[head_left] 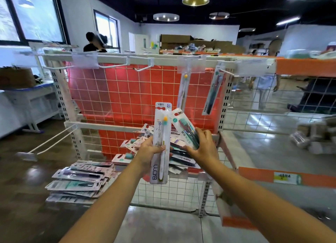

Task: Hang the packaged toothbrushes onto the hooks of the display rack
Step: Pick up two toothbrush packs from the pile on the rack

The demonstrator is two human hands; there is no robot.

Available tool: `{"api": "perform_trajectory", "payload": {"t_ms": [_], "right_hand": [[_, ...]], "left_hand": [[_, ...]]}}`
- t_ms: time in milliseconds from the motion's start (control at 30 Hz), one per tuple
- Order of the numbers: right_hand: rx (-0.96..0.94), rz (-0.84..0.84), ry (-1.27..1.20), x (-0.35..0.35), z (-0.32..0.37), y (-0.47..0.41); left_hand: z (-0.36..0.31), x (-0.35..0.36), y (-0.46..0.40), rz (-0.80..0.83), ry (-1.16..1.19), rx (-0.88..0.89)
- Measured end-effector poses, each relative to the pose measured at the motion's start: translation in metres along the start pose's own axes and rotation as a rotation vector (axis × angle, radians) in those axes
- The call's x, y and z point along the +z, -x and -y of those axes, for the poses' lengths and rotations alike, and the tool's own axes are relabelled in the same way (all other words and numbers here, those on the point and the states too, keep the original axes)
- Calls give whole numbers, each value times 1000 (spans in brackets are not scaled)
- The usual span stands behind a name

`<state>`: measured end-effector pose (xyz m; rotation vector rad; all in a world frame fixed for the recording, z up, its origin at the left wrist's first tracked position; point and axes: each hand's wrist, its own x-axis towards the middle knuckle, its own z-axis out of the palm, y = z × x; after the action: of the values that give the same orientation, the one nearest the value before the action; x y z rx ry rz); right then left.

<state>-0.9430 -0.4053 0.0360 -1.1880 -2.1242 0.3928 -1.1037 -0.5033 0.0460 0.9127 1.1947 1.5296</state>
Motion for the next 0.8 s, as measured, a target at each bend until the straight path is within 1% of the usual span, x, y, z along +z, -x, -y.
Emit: {"api": "perform_trajectory", "payload": {"t_ms": [100,333,500,633,800], "right_hand": [[23,-14,-18,-3,-7,-2],[33,-52,-25,-12,-20,-7],[40,-93,-42,-17,-33,-14],[87,-119,-16,-18,-48,-26],[139,-118,-34,-23,-58,-37]], "left_hand": [[-1,8,-5,50,27,20],[-8,33,-23,82,32,41],[-16,52,-45,83,-37,53],[-22,61,-65,78,-96,63],[-37,71,-85,133,-206,177]]}}
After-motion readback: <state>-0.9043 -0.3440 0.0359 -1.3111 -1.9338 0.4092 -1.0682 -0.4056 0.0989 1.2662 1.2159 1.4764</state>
